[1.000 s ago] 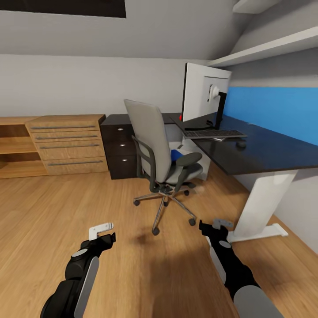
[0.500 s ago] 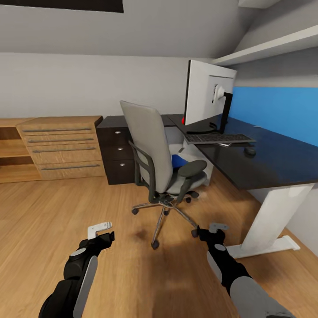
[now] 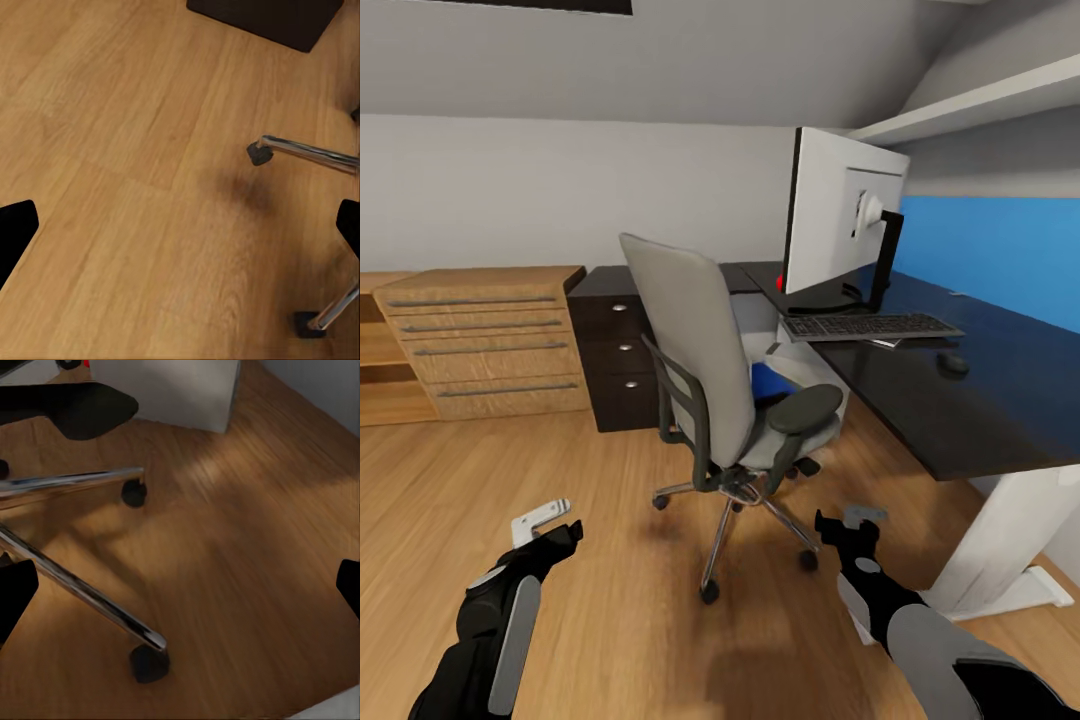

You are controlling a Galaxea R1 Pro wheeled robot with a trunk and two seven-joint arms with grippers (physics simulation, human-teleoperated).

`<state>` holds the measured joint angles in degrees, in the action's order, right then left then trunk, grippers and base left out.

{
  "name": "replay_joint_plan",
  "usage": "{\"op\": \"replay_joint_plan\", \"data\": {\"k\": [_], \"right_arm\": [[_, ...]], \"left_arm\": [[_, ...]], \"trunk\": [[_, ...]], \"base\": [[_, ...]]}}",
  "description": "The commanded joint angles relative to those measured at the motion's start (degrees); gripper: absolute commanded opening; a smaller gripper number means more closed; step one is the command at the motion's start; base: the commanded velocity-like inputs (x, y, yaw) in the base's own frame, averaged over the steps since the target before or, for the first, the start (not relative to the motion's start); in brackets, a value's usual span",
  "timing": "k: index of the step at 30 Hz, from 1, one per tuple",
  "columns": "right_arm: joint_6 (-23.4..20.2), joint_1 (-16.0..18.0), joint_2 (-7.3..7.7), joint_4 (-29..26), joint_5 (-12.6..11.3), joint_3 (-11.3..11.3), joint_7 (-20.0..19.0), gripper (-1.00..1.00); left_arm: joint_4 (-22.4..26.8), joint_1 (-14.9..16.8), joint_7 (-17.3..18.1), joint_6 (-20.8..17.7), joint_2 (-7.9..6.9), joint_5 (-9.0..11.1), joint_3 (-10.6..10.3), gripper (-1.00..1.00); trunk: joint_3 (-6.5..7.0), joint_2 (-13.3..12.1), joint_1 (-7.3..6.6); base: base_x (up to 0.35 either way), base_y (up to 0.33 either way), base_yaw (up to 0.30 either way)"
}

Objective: In the bedroom, organize the workspace by keeping the computer under the desk, ensuring the monitor is on the desk, placing the keyboard on the desk next to the monitor, placing the mouse on the desk next to the keyboard, moving the folder from the swivel chair onto the desk next to the mouse, stacking the notebook on top of the folder with the pen on top of the notebook, and positioning the swivel chair next to the desk.

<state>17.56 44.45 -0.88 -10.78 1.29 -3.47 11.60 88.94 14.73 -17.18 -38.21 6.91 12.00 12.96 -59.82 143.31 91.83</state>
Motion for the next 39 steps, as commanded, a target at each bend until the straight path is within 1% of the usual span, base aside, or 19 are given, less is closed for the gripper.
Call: {"op": "replay_joint_plan", "data": {"k": [1, 3, 6, 9, 13, 21, 26, 35, 39], "right_arm": [[1.5, 0.1, 0.07, 0.5, 0.1, -0.5, 0.0, 1.00], [3.1, 0.1, 0.21, 0.7, 0.1, -0.6, 0.0, 1.00], [7.5, 0.1, 0.27, 0.9, 0.0, -0.7, 0.0, 1.00], [9.0, 0.1, 0.26, 1.0, 0.0, -0.6, 0.0, 1.00], [9.5, 0.0, 0.26, 1.0, 0.0, -0.6, 0.0, 1.00], [10.8, 0.0, 0.11, 1.0, 0.0, -0.6, 0.0, 1.00], [11.0, 0.0, 0.09, 1.0, -0.1, -0.6, 0.0, 1.00], [11.0, 0.0, -0.08, 1.0, -0.1, -0.6, 0.1, 1.00], [10.9, 0.0, -0.24, 1.0, -0.1, -0.7, 0.1, 1.00]], "left_arm": [[0.1, 0.0, -0.4, -0.2, 0.03, 0.9, 0.2, 1.00], [0.1, 0.0, -0.4, -0.2, 0.04, 1.2, 0.4, 1.00], [0.0, 0.0, -0.4, -0.2, 0.03, 1.4, 0.5, 1.00], [0.0, 0.0, -0.4, -0.2, 0.03, 1.4, 0.6, 1.00], [-0.1, 0.0, -0.4, -0.2, 0.03, 1.4, 0.6, 1.00], [-0.1, 0.0, -0.4, -0.2, 0.03, 1.4, 0.6, 1.00], [-0.2, 0.0, -0.4, -0.2, 0.11, 1.4, 0.6, 1.00], [-0.3, 0.0, -0.4, -0.2, 0.11, 1.4, 0.6, 1.00], [-0.3, 0.0, -0.4, -0.2, 0.12, 1.3, 0.5, 1.00]], "trunk": [[-0.05, 0.0, 0.02], [-0.05, 0.0, 0.02], [-0.05, 0.0, 0.02], [-0.05, 0.0, 0.02], [-0.05, 0.0, 0.02], [-0.05, 0.0, 0.02], [0.07, 0.0, 0.02], [0.55, 0.0, 0.02], [0.58, 0.0, 0.02]], "base": [[0.289, -0.125, 0.000], [0.264, -0.145, 0.000], [0.114, -0.074, 0.000], [0.036, -0.021, 0.000], [0.159, -0.004, 0.000], [0.260, 0.000, 0.000], [0.041, 0.000, 0.080], [0.003, 0.000, 0.183], [0.000, 0.000, 0.060]]}}
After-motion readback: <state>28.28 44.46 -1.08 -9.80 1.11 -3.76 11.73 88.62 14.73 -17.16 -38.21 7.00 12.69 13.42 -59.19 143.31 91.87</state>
